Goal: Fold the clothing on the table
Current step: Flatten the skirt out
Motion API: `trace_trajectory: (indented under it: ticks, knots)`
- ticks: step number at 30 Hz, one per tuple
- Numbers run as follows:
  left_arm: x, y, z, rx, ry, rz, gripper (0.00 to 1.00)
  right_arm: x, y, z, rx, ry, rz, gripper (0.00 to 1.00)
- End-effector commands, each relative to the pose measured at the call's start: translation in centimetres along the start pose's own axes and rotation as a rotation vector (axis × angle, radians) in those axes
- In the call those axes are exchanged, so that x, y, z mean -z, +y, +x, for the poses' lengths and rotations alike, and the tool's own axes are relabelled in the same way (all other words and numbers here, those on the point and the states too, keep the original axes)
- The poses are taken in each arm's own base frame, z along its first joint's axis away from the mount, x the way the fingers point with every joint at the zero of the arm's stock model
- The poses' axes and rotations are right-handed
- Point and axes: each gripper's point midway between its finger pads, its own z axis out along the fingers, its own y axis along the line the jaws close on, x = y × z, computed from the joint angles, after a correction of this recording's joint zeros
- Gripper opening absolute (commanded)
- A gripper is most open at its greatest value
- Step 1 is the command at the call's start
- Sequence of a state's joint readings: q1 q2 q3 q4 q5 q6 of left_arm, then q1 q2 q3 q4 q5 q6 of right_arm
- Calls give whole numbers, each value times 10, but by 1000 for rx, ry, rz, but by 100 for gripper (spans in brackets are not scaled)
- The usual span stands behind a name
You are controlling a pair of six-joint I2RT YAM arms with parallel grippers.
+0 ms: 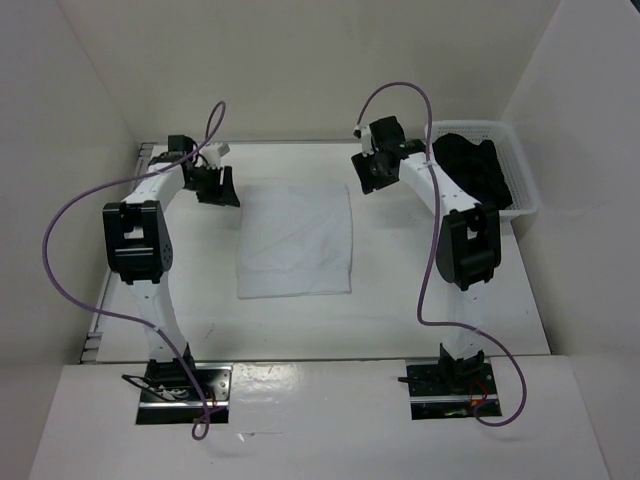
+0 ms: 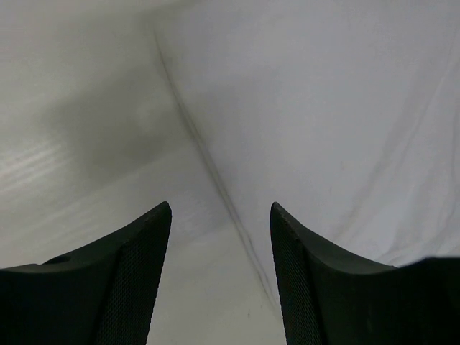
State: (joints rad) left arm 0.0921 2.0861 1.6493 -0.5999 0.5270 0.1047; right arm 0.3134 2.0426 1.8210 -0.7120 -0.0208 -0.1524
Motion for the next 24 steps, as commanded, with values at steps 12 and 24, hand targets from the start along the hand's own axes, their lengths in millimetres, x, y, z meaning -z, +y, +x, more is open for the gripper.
trace_trajectory:
  ticks: [12, 24]
  knots:
    - [-39, 5, -60, -130, -76, 46, 56, -6, 1, -15, 21, -42, -66, 54]
    - [-63, 21, -64, -140, -60, 11, 56, -7, -1, -18, 32, -41, -85, 50]
